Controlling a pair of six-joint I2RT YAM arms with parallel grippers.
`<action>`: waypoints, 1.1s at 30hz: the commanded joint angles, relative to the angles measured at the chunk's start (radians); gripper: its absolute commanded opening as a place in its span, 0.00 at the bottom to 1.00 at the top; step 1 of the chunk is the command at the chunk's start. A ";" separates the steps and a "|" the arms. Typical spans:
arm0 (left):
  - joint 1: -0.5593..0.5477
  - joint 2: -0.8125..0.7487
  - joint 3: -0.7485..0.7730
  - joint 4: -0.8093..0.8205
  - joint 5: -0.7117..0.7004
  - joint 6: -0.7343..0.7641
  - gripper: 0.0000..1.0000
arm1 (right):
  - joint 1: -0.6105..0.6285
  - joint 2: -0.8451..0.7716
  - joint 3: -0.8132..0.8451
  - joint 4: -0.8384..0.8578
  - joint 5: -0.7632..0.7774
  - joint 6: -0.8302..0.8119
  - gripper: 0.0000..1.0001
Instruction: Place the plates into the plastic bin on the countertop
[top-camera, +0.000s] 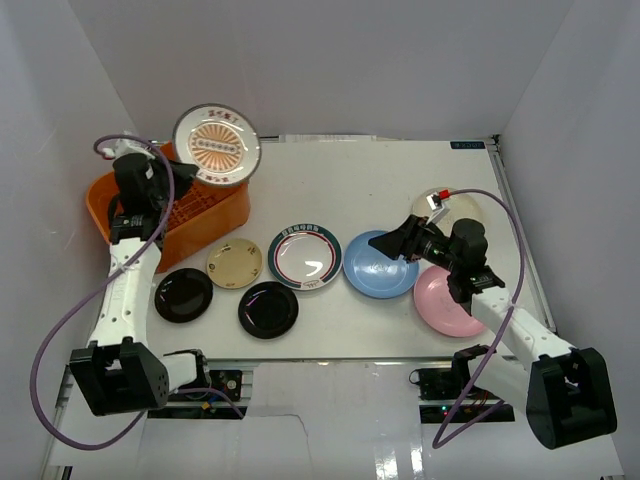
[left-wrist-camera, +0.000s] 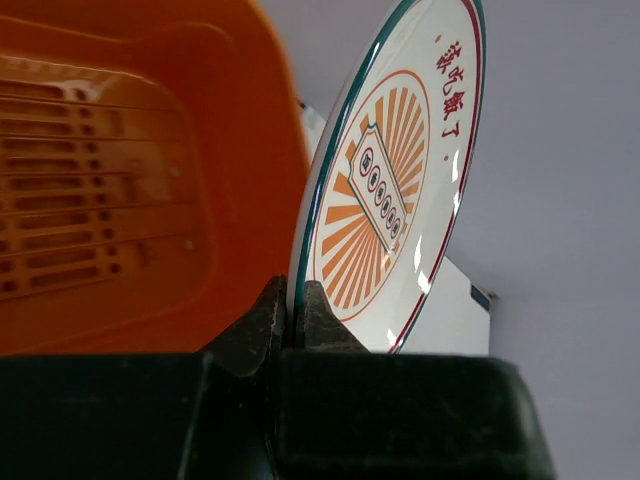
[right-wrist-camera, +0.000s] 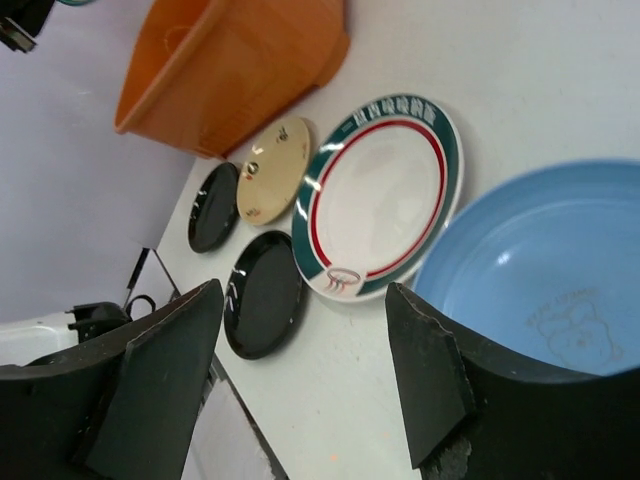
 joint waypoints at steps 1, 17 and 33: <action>0.097 -0.040 0.015 -0.080 -0.055 -0.059 0.00 | 0.005 -0.017 -0.027 -0.037 0.022 -0.054 0.72; 0.258 0.282 0.090 -0.141 -0.051 0.061 0.00 | 0.088 0.061 0.047 -0.092 0.088 -0.170 0.69; 0.258 0.364 0.110 -0.164 -0.074 0.181 0.79 | 0.173 0.698 0.697 -0.429 0.088 -0.489 0.58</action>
